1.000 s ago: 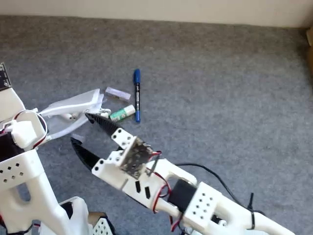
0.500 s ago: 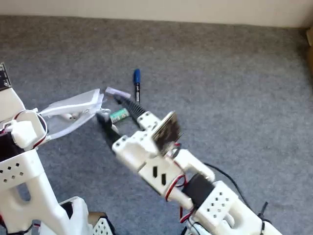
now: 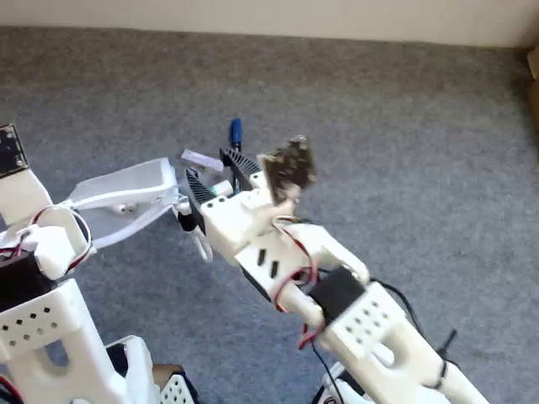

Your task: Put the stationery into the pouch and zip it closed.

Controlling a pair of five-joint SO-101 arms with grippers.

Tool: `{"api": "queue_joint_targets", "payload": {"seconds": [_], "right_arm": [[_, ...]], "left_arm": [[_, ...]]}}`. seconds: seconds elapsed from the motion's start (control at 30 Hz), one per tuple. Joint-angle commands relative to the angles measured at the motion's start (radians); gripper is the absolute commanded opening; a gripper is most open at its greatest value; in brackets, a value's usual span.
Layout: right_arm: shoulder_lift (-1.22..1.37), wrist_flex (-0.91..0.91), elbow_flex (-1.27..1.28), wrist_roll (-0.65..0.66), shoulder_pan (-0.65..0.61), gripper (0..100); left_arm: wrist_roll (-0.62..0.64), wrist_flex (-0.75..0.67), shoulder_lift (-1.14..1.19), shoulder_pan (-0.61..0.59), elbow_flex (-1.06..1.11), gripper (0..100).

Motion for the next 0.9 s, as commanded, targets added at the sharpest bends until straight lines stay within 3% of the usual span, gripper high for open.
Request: {"api": "queue_joint_targets", "payload": {"seconds": [0.0, 0.23, 0.87], "right_arm": [[0.094, 0.002, -0.091, -0.012, 0.015, 19.5], [0.348, 0.008, -0.232, -0.135, 0.091, 19.5], [0.989, 0.008, -0.582, -0.138, 0.166, 19.5]], "left_arm": [[0.011, -0.037, -0.027, -0.061, -0.007, 0], [0.011, -0.035, -0.027, -0.068, -0.005, 0], [0.011, -0.077, -0.028, -0.065, 0.036, 0]]}}
